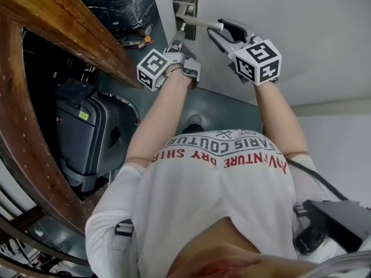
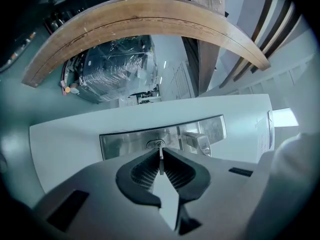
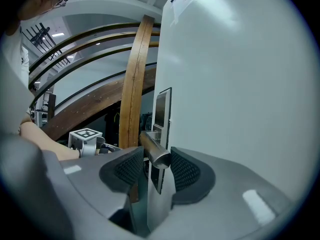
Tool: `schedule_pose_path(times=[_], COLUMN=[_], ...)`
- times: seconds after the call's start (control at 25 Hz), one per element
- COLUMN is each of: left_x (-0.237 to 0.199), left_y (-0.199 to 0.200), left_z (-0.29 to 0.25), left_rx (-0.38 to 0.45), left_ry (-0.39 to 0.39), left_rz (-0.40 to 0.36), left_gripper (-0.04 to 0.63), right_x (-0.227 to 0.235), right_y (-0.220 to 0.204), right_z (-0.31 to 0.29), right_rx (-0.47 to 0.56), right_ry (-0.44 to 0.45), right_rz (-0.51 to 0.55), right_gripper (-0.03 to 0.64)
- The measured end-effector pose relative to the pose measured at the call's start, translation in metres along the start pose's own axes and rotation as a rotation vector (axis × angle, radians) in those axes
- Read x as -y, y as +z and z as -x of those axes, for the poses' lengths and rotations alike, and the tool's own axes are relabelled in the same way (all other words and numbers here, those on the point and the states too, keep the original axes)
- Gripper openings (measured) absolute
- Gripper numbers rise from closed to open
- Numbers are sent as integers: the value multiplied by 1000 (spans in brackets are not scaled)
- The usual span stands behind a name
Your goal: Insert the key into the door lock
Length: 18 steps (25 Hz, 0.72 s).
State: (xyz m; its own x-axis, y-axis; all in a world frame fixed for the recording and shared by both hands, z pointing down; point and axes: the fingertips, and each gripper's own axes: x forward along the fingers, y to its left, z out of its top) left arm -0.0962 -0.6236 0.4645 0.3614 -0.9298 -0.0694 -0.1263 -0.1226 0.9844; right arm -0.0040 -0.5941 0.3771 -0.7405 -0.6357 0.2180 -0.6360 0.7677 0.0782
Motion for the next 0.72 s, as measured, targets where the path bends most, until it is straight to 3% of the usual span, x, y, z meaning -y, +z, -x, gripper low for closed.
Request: schedule_pose_path(times=[0.24, 0.72], left_x=[-2, -1], left_y=[0, 2], left_z=[-5, -17], left_rx=[12, 24], left_ry=[-11, -15], left_rz=[71, 125], left_gripper=[21, 21], right_x=[0, -1], right_y=[0, 1], right_z=[0, 1], right_rx=[-4, -16], right_ry=[2, 22], right_rz=[-2, 21], right_gripper=[161, 158])
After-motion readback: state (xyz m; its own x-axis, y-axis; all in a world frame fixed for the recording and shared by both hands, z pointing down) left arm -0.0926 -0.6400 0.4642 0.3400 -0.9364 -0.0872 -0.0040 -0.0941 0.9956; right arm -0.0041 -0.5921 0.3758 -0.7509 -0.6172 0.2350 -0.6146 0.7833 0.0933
